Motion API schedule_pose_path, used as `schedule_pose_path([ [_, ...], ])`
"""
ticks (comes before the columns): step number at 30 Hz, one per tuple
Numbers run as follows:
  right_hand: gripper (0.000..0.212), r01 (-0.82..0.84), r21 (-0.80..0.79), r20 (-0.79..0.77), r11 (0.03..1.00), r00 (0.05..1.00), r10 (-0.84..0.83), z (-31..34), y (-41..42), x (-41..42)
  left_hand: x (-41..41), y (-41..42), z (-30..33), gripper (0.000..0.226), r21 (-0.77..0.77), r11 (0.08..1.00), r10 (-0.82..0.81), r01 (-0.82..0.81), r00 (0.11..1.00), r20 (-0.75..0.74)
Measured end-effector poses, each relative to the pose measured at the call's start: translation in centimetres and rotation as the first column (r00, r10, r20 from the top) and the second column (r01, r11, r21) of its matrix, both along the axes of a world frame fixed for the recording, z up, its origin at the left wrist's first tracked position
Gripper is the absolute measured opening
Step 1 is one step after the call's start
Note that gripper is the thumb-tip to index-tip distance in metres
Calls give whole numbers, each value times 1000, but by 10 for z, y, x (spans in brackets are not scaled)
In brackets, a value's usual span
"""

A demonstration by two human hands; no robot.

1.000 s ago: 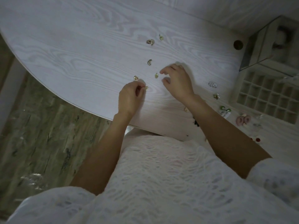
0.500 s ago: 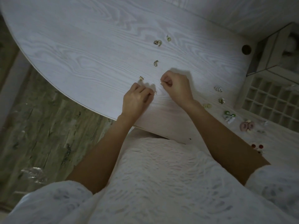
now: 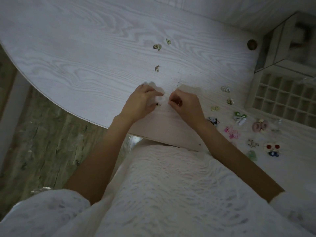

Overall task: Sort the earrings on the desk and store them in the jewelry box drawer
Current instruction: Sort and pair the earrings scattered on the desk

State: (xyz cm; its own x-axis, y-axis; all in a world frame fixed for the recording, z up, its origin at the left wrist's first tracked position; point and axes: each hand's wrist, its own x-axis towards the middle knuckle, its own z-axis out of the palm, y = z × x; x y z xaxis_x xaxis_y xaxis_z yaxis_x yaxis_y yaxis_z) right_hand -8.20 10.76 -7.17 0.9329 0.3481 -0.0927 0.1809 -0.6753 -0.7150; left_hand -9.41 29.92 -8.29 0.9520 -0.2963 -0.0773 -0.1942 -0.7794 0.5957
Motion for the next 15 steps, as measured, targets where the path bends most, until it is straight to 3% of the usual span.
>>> schedule_pose_path([
  [8,14,34,-140,96,990,995,-21,1,-3,-5,2,-12,8,22,26,998,-48,48,999,-11],
  [15,22,146,-107,-70,983,986,-154,8,-26,-26,-5,-29,5,13,-16,1000,20,-22,996,-83],
])
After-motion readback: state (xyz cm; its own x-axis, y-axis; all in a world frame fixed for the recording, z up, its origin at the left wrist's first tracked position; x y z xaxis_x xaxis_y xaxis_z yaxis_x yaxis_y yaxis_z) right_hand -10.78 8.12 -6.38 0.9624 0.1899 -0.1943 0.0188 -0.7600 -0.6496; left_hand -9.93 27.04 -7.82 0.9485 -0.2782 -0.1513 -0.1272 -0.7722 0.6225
